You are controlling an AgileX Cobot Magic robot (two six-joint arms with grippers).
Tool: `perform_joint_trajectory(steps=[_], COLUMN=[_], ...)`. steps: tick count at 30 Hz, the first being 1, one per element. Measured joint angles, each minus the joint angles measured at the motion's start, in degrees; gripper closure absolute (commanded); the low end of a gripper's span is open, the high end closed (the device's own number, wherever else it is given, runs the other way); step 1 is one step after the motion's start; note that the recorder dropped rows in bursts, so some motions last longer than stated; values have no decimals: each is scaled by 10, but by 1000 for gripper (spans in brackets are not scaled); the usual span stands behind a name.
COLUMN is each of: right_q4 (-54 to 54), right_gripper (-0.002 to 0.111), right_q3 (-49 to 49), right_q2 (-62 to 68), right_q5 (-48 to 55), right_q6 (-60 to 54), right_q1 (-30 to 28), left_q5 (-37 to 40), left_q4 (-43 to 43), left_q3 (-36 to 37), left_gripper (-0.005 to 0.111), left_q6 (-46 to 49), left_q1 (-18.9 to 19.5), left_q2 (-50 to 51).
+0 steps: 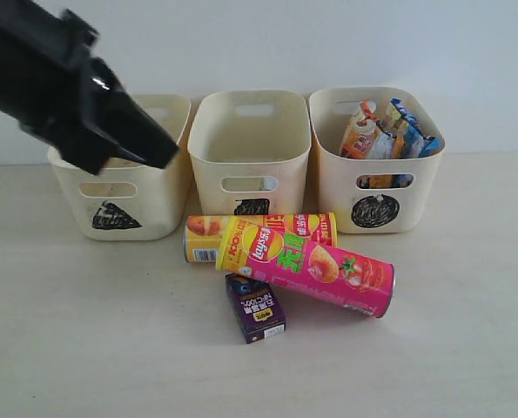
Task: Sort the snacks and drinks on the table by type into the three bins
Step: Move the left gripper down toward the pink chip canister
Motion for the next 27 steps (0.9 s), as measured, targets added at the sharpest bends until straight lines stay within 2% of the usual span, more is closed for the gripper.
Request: perform_joint_trajectory(steps=[2,5,13,18,25,27], right_q4=[0,-2,-5,-7,-7,-7], right_gripper=[108,108,108,108,108,108], right_q3=[0,0,0,0,0,0], right_q2=[0,0,0,0,0,0], right_q5=[4,6,7,7,8,11], right_q6=[-9,-11,-14,-14,-14,-14], right_q1=[0,0,0,0,0,0], left_q5=[2,10,7,-37,-106,-152], left_q4=[17,62,183,294,346,372], left_q3=[-21,-60,-130,-144,-144,-144], left_gripper=[99,82,41,31,31,31], left_q6=[2,2,-33,-43,-44,-44], left_q1=[-32,-86,-163,-206,-215,-215], left_q2=[42,111,230,285,338,369])
